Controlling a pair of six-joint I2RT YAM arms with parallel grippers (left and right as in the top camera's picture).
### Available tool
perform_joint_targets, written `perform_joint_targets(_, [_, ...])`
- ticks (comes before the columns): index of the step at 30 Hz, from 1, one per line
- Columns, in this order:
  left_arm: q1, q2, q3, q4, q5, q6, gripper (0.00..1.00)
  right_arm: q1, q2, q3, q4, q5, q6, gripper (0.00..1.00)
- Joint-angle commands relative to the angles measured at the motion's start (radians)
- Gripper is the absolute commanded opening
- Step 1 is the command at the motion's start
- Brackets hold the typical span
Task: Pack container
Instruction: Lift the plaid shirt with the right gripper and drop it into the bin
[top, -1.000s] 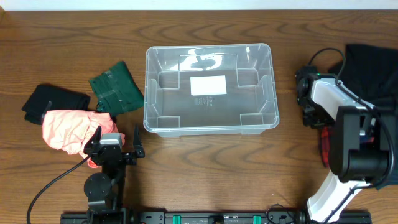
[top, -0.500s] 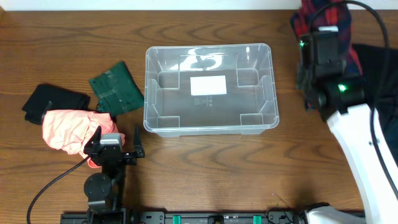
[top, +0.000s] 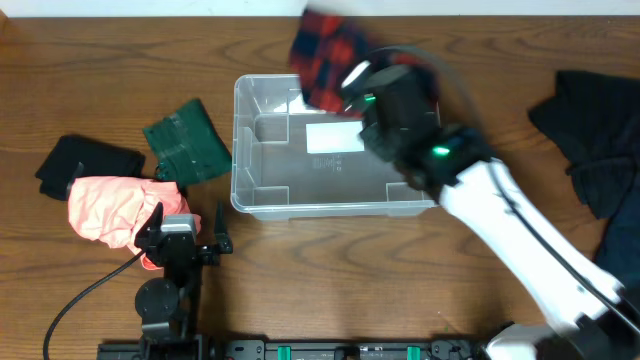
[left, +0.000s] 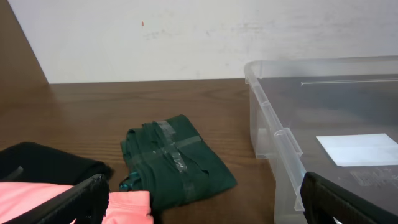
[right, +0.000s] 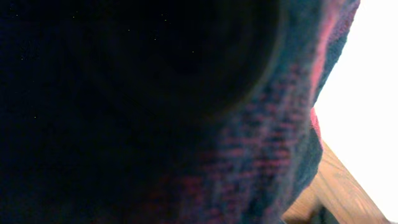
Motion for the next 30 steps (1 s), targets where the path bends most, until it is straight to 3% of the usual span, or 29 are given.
perform_joint_targets(1, [0.003, -0.006, -0.026, -0.017, 0.006, -0.009, 0.98, 0.032, 0.078, 0.014, -0.014, 0.003, -0.063, 0.01])
perform_joint_targets(13, [0.003, -0.006, -0.026, -0.017, 0.006, -0.009, 0.98, 0.043, 0.28, 0.014, -0.079, -0.08, -0.076, 0.01])
perform_joint_targets(14, [0.003, -0.006, -0.026, -0.017, 0.006, -0.009, 0.98, 0.043, 0.28, 0.014, -0.082, -0.089, -0.076, 0.09])
perform_joint_targets(15, [0.003, -0.006, -0.026, -0.017, 0.006, -0.009, 0.98, 0.043, 0.28, 0.014, -0.082, -0.097, -0.075, 0.36])
perform_joint_targets(16, [0.003, -0.006, -0.026, -0.017, 0.006, -0.009, 0.98, 0.044, 0.278, 0.014, -0.081, -0.097, -0.063, 0.79])
perform_joint_targets(17, [0.003, -0.006, -0.026, -0.017, 0.006, -0.009, 0.98, 0.045, 0.272, 0.014, -0.081, -0.097, -0.06, 0.99])
perform_joint_targets(25, [0.003, -0.006, -0.026, -0.017, 0.006, -0.009, 0.98, 0.037, 0.079, 0.055, -0.006, 0.045, 0.033, 0.99])
perform_joint_targets(30, [0.003, -0.006, -0.026, -0.017, 0.006, -0.009, 0.98, -0.067, -0.078, 0.056, 0.061, 0.192, 0.171, 0.99])
